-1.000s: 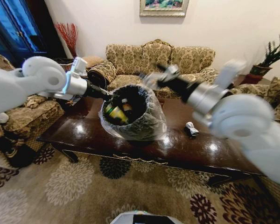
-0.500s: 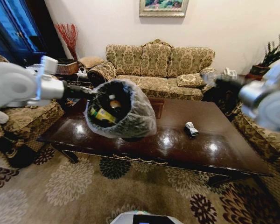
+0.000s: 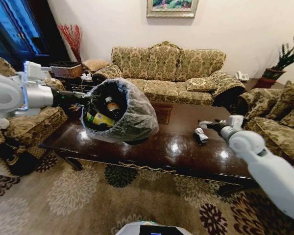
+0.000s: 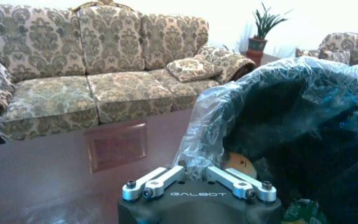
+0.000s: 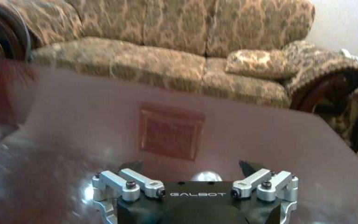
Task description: Move to the front of the table and place the trash on the table into the trash bin.
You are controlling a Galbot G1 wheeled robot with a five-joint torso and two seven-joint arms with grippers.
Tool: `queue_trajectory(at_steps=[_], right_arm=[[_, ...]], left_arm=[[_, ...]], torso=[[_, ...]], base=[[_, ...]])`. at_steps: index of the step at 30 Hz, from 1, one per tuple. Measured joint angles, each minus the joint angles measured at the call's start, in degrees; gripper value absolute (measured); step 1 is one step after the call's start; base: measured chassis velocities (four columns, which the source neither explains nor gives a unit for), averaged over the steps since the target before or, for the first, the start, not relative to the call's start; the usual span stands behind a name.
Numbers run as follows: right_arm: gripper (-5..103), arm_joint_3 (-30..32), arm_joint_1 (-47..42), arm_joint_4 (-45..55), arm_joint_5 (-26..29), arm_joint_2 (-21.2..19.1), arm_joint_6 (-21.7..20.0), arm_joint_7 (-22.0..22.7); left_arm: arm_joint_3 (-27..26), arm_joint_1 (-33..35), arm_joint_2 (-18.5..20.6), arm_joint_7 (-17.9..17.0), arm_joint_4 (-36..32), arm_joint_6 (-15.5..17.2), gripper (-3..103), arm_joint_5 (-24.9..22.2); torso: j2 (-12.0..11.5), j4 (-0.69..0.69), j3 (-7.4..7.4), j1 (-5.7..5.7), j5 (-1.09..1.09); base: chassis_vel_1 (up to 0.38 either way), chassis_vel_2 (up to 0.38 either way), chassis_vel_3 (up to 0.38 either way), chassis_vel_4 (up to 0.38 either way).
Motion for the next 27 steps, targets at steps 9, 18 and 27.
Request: queue_trajectory(at_steps=[9, 18, 27], right_arm=[[100, -3.52, 4.93, -9.61, -4.93, 3.86, 2.94, -4.95], [100, -4.07, 4.88, -10.33, -4.86, 3.69, 3.03, -5.3], [100, -3.12, 2.87, -10.42, -5.66, 3.21, 1.06, -2.59]], left_arm=[[0.02, -0.05, 0.68, 0.12, 0.79, -0.17, 0, -0.53], [0.03, -0.09, -1.19, 0.02, -0.92, 0.11, 0, -0.58], [0.06, -0.12, -1.61, -0.05, -1.43, 0.2, 0, -0.6]], torso=[[-0.01, 0.0, 0.0, 0.0, 0.01], [-0.01, 0.0, 0.0, 0.0, 0.0], [-0.01, -0.02, 0.0, 0.0, 0.02]], base=[[0.0, 0.0, 0.0, 0.0], [0.0, 0.0, 0.0, 0.0], [-0.041, 0.02, 0.036, -0.027]])
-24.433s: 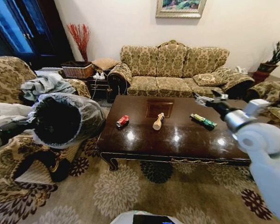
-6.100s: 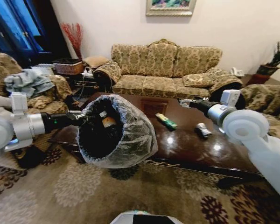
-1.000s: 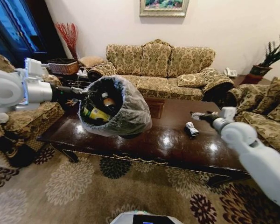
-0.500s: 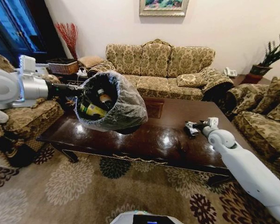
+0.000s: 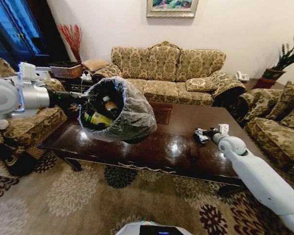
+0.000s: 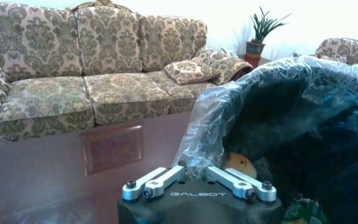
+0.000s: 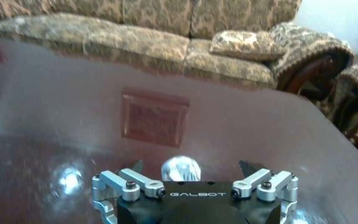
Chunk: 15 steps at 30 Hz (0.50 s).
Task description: Move to the front of the table and place the trash on the table into the trash bin.
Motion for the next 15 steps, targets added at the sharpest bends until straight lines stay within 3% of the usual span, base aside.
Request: queue_trajectory(at_steps=[6, 15], right_arm=[[100, 0.95, -2.47, -0.88, -0.2, 1.9, -2.32, 0.92], [100, -0.79, 0.7, -6.21, 1.74, 5.92, -0.22, -0.05]], left_arm=[[0.0, 0.01, -0.88, 0.08, -0.85, 0.01, 0, -0.05], [-0.05, -0.11, -1.29, 0.41, -1.54, 0.06, 0, -0.34]], torso=[[0.0, -0.01, 0.0, 0.01, 0.0], [0.0, 0.02, 0.0, -0.01, -0.02]], base=[[-0.012, 0.005, 0.008, -0.006], [0.0, 0.0, 0.0, 0.0]])
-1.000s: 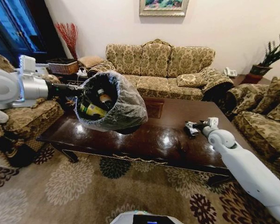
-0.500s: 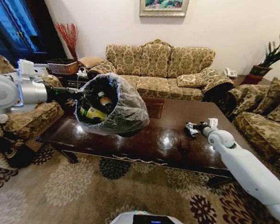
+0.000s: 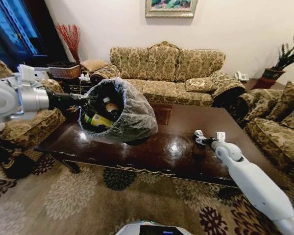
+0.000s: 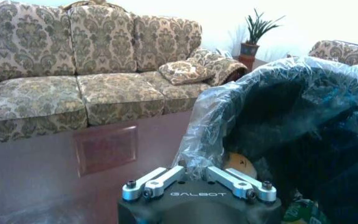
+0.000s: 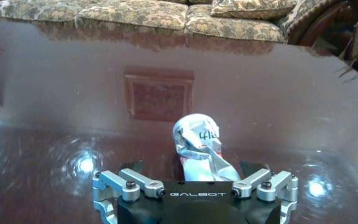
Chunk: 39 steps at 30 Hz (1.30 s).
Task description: Move to the front of the table and place the trash on the table into the trash bin.
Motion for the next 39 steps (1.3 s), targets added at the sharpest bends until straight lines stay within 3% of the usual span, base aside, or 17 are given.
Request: queue_trajectory(at_steps=[6, 8, 13, 16, 19, 21, 25, 29, 34, 36, 37, 39], right_arm=[[103, -0.94, 2.56, -4.59, -0.85, 2.12, 0.8, -0.09], [100, -0.95, 2.72, -5.06, -0.92, 2.25, 0.94, -0.21], [86, -0.92, 3.1, -7.25, -1.05, 2.75, 2.17, -1.48], [70, -0.67, 3.24, -8.53, -0.93, 3.21, 3.69, -2.57], [65, -0.66, 3.23, -8.66, -0.92, 3.22, 4.46, -2.75], [55, -0.53, 2.96, -8.02, -0.45, 3.1, 4.86, -2.37], [46, -0.49, 2.54, -7.24, -0.41, 2.62, 5.42, -1.83], [46, -0.25, 1.97, -5.93, -0.36, 2.05, 5.99, -1.07], [46, 2.41, 0.58, 2.86, -0.64, 0.27, 7.74, -0.31], [46, 5.03, 2.42, 15.21, 2.58, -3.07, 7.92, -0.36], [46, 5.03, 2.42, 15.21, 2.58, -3.07, 7.92, -0.36], [46, 6.31, 6.79, 25.45, 6.55, -6.06, 8.41, -0.32]], left_arm=[[-0.18, -0.17, 0.31, 0.01, -0.11, 0.01, 0, -0.55], [-0.18, -0.17, 0.32, 0.01, -0.11, 0.01, 0, -0.55], [-0.18, -0.17, 0.31, 0.0, -0.01, -0.06, 0, -0.55], [-0.33, -0.37, 0.94, -0.11, -0.27, -0.12, 0, -0.65], [-0.5, -0.57, 1.38, -0.16, -0.27, -0.14, 0, -0.82], [-0.58, -0.76, 1.67, -0.17, -0.22, -0.23, 0, -0.97], [-0.58, -0.79, 1.32, -0.14, -0.29, -0.3, 0, -0.97], [-0.58, -0.79, 0.68, -0.09, -0.74, -0.35, 0, -0.87], [-0.58, -0.75, 0.32, -0.13, -1.57, -0.41, 0, -0.76], [-0.31, -0.44, 1.04, -0.48, -1.79, -0.41, 0, -0.37], [-0.31, -0.44, 1.04, -0.48, -1.79, -0.41, 0, -0.37], [0.37, 0.14, 2.03, -1.51, -2.15, -0.41, 0, -0.31]], torso=[[0.0, -0.02, 0.0, 0.0, 0.01], [0.0, -0.02, 0.0, 0.0, 0.01], [0.0, -0.02, 0.0, 0.0, 0.01], [0.0, -0.01, 0.0, 0.0, 0.01], [0.0, -0.02, 0.0, 0.0, 0.02], [0.0, -0.02, 0.0, 0.01, 0.04], [0.0, -0.01, 0.0, 0.01, 0.01], [0.0, 0.0, 0.0, 0.0, 0.01], [0.0, -0.02, 0.01, 0.01, 0.05], [0.0, -0.03, 0.0, 0.01, 0.02], [0.0, -0.03, 0.0, 0.01, 0.02], [0.0, 0.01, 0.0, 0.01, -0.03]], base=[[0.0, 0.0, 0.0, 0.0], [0.0, 0.0, 0.0, 0.0], [0.0, 0.0, 0.0, 0.0], [0.0, 0.0, 0.0, 0.0], [0.0, 0.0, 0.0, 0.0], [0.0, 0.0, 0.0, 0.0], [0.0, 0.0, 0.0, 0.0], [0.0, 0.0, 0.0, 0.0], [0.0, 0.0, 0.0, 0.0], [0.0, 0.0, 0.0, 0.0], [0.0, 0.0, 0.0, 0.0], [0.0, 0.0, 0.0, 0.0]])
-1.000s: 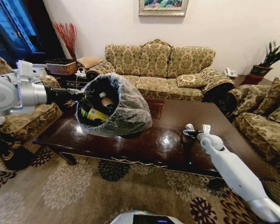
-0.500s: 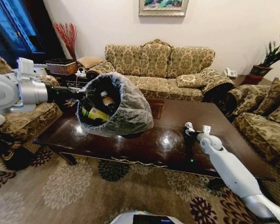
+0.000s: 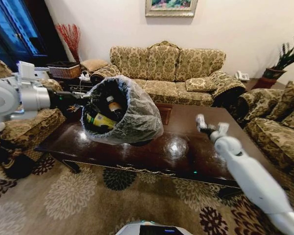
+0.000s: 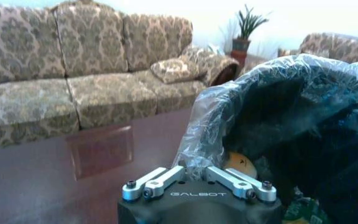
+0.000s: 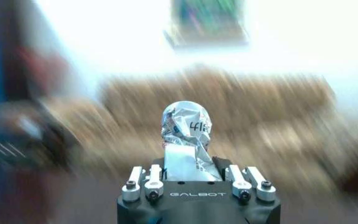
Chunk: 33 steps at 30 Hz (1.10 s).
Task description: Move to the front of the table and place the trash on the table into the trash bin.
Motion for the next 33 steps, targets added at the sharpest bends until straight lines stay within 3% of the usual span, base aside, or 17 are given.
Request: queue_trajectory(at_steps=[2, 3, 7, 8, 10, 11, 14, 19, 22, 27, 28, 33], right_arm=[[46, 0.55, 4.69, 7.14, 5.91, -2.42, 0.82, 0.0], [46, 0.55, 4.69, 7.14, 5.91, -2.42, 0.82, 0.0], [46, -2.61, 16.9, 17.41, 21.91, -6.76, 0.54, -1.3], [46, -2.61, 16.9, 17.41, 21.91, -6.76, 0.54, -1.3], [46, -5.89, 23.04, 20.58, 28.48, -7.65, 0.35, -4.09], [46, -5.89, 23.04, 20.58, 28.48, -7.65, 0.35, -4.09], [46, -9.67, 25.7, 23.15, 32.7, -5.91, -0.82, -6.33], [46, -12.31, 23.61, 23.26, 30.7, -4.56, -2.54, -8.38], [46, -16.91, 20.95, 22.06, 23.49, -3.89, -2.6, -10.96], [46, -20.42, 22.06, 19.54, 18.37, -2.73, -2.74, -11.15], [43, -21.0, 22.77, 18.11, 15.05, -2.26, -4.66, -11.47], [59, -22.37, 22.92, 17.02, 11.67, -2.39, -5.2, -12.03]], left_arm=[[0.49, 0.43, 1.74, -0.9, 0.2, 0.01, 0, -0.16], [0.49, 0.43, 1.74, -0.9, 0.2, 0.01, 0, -0.16], [0.67, 0.76, 9.3, -3.23, 2.04, 0.04, 0, -2.93], [0.67, 0.76, 9.3, -3.23, 2.04, 0.04, 0, -2.93], [0.71, 1.09, 14.55, -3.9, 3.65, 0.14, 0, -4.75], [0.71, 1.09, 14.55, -3.9, 3.65, 0.14, 0, -4.75], [1.09, 2.26, 20.92, -5.56, 5.23, 0.21, 0, -6.44], [1.01, 2.6, 25.67, -6.34, 6.52, 0.24, 0, -8.3], [0.82, 3.07, 28.44, -6.38, 7.29, 0.24, 0, -8.82], [0.46, 3.48, 29.48, -6.56, 7.43, 0.23, 0, -9.14], [0.45, 3.45, 29.53, -6.57, 7.21, 0.23, 0, -9.2], [0.45, 3.13, 28.9, -6.57, 6.5, 0.24, 0, -9.22]], torso=[[0.0, 0.01, 0.0, 0.0, -0.01], [0.0, 0.01, 0.0, 0.0, -0.01], [0.0, -0.05, 0.0, 0.0, 0.04], [0.0, -0.05, 0.0, 0.0, 0.04], [0.0, -0.06, 0.0, 0.0, 0.06], [0.0, -0.06, 0.0, 0.0, 0.06], [0.0, -0.03, 0.01, 0.0, 0.05], [0.0, -0.01, 0.01, 0.0, 0.04], [0.0, -0.05, 0.01, 0.0, 0.09], [0.0, -0.02, 0.01, 0.0, 0.05], [0.0, 0.0, 0.01, 0.0, 0.02], [0.0, -0.03, 0.01, 0.0, 0.03]], base=[[0.0, 0.0, 0.0, 0.0], [0.0, 0.0, 0.0, 0.0], [0.0, 0.0, 0.0, 0.0], [0.0, 0.0, 0.0, 0.0], [0.0, 0.0, 0.0, 0.0], [0.0, 0.0, 0.0, 0.0], [0.0, 0.0, 0.0, 0.0], [0.0, 0.0, 0.0, 0.0], [0.0, 0.0, 0.0, 0.0], [0.0, 0.0, 0.0, 0.0], [0.0, 0.0, 0.0, 0.0], [0.0, 0.0, 0.0, 0.0]])
